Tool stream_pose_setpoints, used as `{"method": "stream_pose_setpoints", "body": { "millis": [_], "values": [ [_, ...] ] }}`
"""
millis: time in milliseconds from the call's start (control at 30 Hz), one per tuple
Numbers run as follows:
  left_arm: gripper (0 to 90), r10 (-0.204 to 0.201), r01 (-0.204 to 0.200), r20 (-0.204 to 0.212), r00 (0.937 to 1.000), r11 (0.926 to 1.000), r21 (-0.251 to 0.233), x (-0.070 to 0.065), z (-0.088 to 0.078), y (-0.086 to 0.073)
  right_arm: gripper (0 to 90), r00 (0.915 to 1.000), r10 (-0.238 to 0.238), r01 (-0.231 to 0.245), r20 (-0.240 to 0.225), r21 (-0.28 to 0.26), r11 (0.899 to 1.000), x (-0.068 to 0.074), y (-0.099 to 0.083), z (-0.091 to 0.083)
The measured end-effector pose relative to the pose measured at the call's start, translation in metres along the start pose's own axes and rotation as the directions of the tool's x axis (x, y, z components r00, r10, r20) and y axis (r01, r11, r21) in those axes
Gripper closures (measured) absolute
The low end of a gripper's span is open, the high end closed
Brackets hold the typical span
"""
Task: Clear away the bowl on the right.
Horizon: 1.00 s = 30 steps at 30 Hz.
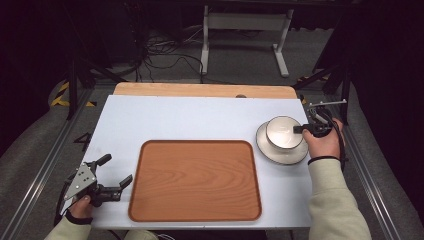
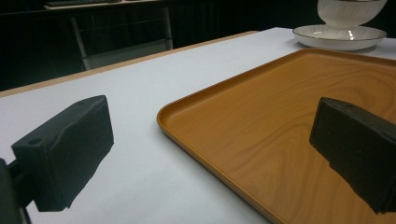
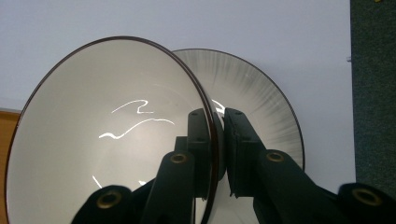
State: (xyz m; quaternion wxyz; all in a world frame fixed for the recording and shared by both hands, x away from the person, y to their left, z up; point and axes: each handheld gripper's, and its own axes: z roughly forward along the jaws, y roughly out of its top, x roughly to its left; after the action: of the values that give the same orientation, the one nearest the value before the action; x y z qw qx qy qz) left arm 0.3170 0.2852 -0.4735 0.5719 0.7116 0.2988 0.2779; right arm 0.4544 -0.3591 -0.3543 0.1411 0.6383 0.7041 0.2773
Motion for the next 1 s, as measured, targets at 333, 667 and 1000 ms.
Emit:
{"method": "stream_pose_setpoints", "body": {
  "millis": [333,667,1000],
  "values": [
    [0.3,-0.002,0.002,-0.001,1.0,1.0,0.0,0.0,0.0,0.0,81.8,0.9998,-0.019,0.019,-0.006,-0.004,1.0,0.015,0.003,-0.017],
    [0.3,-0.003,0.003,-0.001,1.0,1.0,-0.001,0.0,0.0,0.0,81.5,0.9992,-0.014,0.014,-0.037,-0.013,1.0,0.029,0.003,-0.03],
    [0.3,-0.003,0.003,0.0,1.0,1.0,0.001,0.0,0.0,0.0,81.3,0.9958,-0.051,0.052,-0.076,0.0,0.999,0.057,0.001,-0.036]
  ]
}}
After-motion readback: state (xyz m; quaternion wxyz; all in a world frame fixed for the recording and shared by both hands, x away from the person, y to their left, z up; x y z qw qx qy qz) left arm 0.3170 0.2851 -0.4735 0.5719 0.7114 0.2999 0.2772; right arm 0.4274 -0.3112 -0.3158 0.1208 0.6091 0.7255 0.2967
